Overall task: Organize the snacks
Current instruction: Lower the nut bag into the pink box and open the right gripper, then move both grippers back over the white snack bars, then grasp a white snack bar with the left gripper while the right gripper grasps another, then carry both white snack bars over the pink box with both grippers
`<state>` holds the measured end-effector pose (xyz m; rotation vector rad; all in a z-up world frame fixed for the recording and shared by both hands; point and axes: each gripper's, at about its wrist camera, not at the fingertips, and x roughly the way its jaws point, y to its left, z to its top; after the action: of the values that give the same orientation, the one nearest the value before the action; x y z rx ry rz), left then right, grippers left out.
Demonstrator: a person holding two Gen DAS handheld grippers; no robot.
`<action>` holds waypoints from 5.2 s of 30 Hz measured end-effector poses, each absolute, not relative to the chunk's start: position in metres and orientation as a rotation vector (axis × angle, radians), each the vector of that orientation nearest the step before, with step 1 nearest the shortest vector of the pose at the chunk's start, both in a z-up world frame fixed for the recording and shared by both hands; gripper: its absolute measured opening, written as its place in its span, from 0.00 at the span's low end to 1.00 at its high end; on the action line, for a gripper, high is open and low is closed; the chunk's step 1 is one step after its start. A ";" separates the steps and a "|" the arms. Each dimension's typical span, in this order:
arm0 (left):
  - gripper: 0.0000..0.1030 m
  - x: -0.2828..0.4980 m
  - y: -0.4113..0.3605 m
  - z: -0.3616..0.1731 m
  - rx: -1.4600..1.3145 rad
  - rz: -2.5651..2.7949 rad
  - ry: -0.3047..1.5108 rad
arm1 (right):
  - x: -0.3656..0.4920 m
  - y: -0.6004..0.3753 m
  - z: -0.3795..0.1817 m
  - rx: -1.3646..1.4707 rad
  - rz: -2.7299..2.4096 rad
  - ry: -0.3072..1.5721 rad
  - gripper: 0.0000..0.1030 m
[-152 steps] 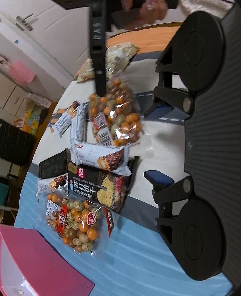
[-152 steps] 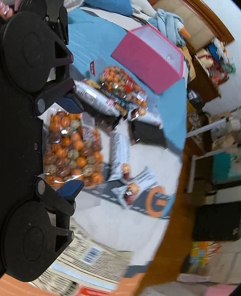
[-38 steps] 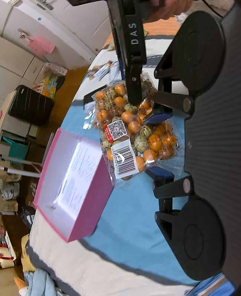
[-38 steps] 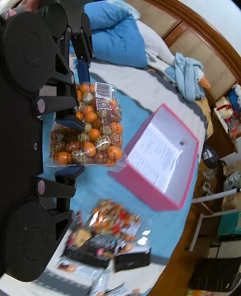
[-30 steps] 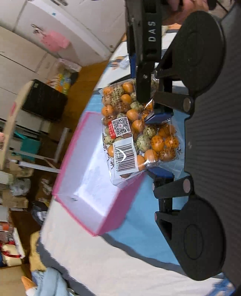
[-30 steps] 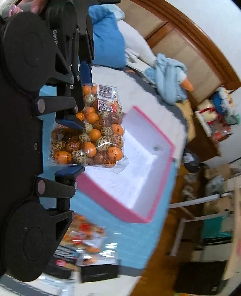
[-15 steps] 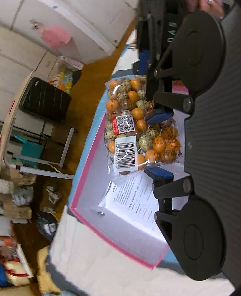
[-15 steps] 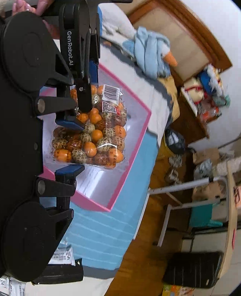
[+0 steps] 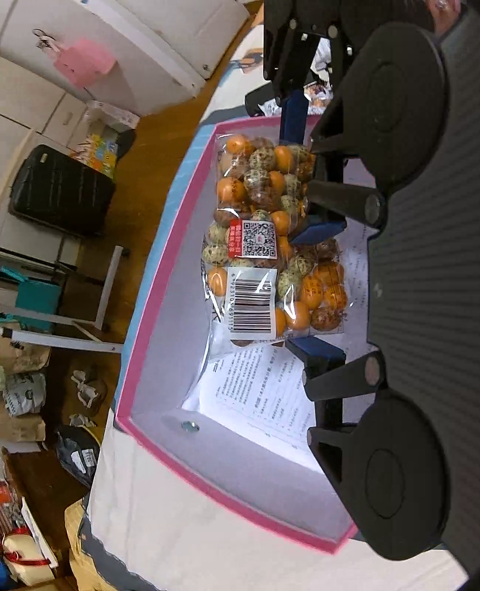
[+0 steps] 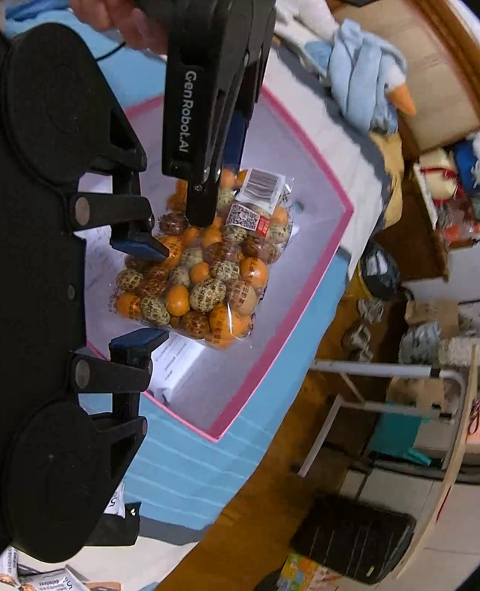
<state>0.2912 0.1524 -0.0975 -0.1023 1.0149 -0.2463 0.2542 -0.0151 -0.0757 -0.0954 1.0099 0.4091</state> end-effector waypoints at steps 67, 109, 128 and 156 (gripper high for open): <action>0.74 0.114 -0.194 -0.134 0.247 -0.526 0.936 | 0.177 -0.328 -0.125 0.051 0.253 1.081 0.85; 0.25 0.122 -0.204 -0.166 0.116 -0.617 0.996 | 0.192 -0.342 -0.153 0.198 0.188 1.157 0.43; 0.25 0.111 -0.180 -0.154 0.006 -0.647 1.118 | 0.159 -0.345 -0.130 0.212 0.205 1.256 0.29; 0.23 0.031 -0.090 -0.105 0.020 -0.618 1.146 | 0.040 -0.253 -0.072 -0.054 0.326 1.132 0.28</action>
<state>0.0307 -0.0898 -0.1049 0.0197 1.1461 -0.6185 0.0396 -0.2532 -0.0721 -0.0540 1.1319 0.3264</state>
